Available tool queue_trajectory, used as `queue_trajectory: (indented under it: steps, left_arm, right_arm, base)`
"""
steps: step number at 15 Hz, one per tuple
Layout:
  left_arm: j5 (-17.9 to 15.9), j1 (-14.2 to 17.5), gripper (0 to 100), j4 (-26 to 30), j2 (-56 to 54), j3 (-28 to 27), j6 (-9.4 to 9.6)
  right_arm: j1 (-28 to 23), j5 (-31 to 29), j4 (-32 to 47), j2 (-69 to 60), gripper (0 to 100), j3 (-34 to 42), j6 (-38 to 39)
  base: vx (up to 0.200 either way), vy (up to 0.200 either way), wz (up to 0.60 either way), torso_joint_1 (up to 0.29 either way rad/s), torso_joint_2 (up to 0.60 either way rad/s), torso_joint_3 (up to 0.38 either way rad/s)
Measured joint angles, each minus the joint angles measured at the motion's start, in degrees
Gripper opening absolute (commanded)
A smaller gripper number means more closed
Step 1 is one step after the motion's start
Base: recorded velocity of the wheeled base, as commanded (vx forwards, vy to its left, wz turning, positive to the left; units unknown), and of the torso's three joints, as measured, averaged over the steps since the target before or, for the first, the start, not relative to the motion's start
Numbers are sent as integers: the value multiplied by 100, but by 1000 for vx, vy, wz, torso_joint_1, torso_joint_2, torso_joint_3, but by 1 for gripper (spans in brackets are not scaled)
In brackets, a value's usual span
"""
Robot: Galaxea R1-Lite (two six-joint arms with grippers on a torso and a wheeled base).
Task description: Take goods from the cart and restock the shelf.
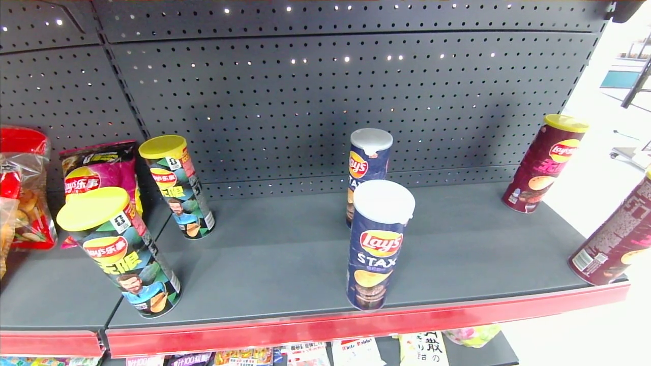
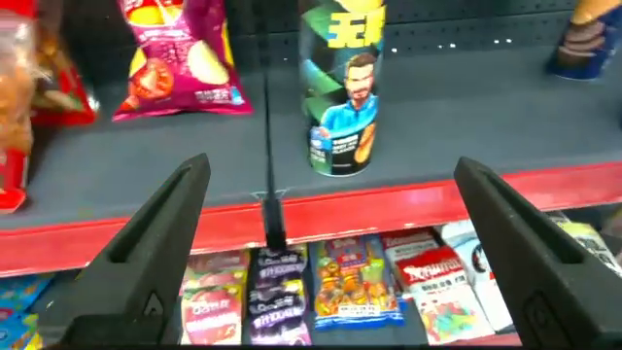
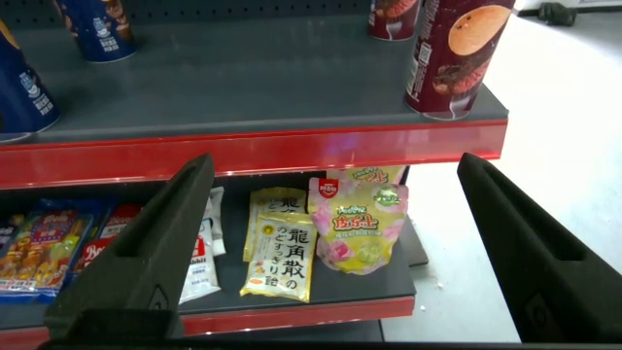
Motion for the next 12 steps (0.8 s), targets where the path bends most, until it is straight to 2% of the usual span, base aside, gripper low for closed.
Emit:
queue_trajectory:
  steps: [1,2,3,5,7,10,12]
  left_arm:
    - [308,2,100,-11,-2,0,-38]
    - [774,4,100,-24,-4,0,-66]
    - [875,2,100,-27,-6,0,-68]
    - [217,-2,100,202,-11,1,-24]
    - [143,-2,100,222,-13,4,178]
    - [148,-5,100,230,-13,4,96]
    - [279,-6,100,235,-16,4,-137]
  right_arm:
    - [0,0,0,0,100,0,-1]
    - [-2,0,0,0,100,0,0]
    - [-2,0,0,0,100,0,-1]
    - [0,0,0,0,100,0,0]
    - [0,0,0,0,100,0,2]
    - [-2,0,0,0,100,0,2]
    - [-7,0,0,0,100,0,0]
  base:
    - [0,0,0,0,0,0]
    - [0,0,0,0,0,0]
    - [0,0,0,0,0,0]
    - [0,0,0,0,0,0]
    - [0,0,0,0,0,0]
    - [0,0,0,0,0,0]
    - [0,0,0,0,0,0]
